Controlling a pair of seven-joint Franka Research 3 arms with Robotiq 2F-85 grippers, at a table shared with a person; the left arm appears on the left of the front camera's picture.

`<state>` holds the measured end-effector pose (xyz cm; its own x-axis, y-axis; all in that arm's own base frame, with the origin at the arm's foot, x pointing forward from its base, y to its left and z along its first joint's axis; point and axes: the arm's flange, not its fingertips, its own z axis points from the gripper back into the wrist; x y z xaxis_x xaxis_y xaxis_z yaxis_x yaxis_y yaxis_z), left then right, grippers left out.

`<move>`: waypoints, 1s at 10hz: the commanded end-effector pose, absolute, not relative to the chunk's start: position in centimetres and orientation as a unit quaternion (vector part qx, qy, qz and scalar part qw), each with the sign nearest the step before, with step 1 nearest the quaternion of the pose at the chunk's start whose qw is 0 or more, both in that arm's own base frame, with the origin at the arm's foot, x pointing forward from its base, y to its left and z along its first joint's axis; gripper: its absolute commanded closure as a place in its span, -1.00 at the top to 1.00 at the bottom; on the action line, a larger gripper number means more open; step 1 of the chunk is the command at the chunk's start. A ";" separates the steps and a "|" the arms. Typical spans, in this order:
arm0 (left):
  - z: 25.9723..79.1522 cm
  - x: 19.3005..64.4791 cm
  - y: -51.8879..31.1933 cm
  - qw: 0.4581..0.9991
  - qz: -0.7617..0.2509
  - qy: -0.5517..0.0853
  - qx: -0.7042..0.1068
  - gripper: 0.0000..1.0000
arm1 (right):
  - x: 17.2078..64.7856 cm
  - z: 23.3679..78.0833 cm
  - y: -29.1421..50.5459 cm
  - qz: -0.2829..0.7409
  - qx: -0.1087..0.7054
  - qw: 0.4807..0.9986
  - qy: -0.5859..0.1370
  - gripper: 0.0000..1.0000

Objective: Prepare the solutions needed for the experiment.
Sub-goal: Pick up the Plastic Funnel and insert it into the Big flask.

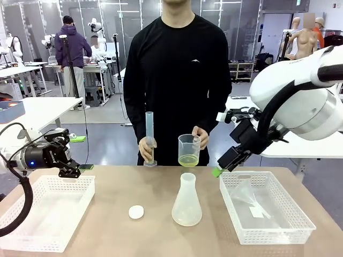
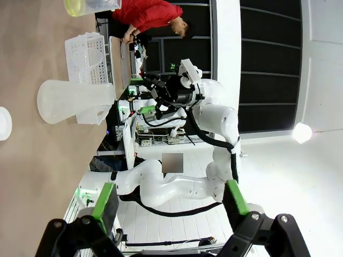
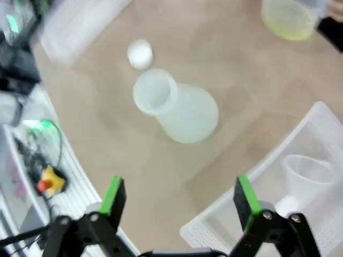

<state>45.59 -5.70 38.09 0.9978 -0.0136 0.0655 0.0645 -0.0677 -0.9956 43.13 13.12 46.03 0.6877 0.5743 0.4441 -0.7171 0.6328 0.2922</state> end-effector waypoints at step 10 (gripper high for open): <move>38.2 45.5 -5.7 0.681 -0.032 -0.015 -0.731 1.00 | 52.7 47.9 9.1 0.657 0.032 0.752 -0.042 1.00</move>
